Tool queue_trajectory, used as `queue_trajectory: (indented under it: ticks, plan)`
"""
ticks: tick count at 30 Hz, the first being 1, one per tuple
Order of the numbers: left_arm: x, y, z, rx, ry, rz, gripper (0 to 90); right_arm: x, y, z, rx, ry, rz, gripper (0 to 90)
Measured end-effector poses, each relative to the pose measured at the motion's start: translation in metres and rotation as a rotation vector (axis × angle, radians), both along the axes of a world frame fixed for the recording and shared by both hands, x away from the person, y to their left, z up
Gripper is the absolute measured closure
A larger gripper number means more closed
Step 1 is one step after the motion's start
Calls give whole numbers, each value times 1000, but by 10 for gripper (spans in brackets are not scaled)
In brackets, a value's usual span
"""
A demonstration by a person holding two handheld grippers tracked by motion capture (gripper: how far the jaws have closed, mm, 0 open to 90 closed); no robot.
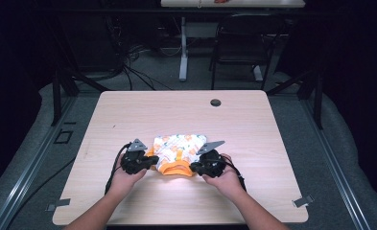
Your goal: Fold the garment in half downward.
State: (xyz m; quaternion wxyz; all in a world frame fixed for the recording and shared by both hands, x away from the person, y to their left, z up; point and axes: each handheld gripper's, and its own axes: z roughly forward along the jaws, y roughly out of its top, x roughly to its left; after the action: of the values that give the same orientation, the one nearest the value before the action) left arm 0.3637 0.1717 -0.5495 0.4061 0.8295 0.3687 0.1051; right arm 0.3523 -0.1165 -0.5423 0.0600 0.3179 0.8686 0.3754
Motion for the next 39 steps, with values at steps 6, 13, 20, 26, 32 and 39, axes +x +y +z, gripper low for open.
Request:
queue_trajectory:
  ticks: [6, 13, 20, 26, 32, 39]
  plan:
    - [-15, 10, 7, -27, -13, -11, 822, -12, -10, 11, 1, -44, -2, 804]
    - [-34, 24, 12, -47, -24, -11, 753, -29, -25, 17, 24, -73, -30, 764]
    - [-46, 40, 8, -72, -26, 27, 681, -45, -39, 9, 26, -71, -61, 711]
    - [-58, 53, -6, -79, -6, 64, 673, -56, -52, 1, 13, -74, -89, 687]
    - [-66, 58, -24, -62, 5, 79, 662, -61, -61, -10, 28, -74, -123, 679]
    - [-67, 58, -27, -99, 13, 82, 653, -60, -66, -19, 33, -58, -141, 666]
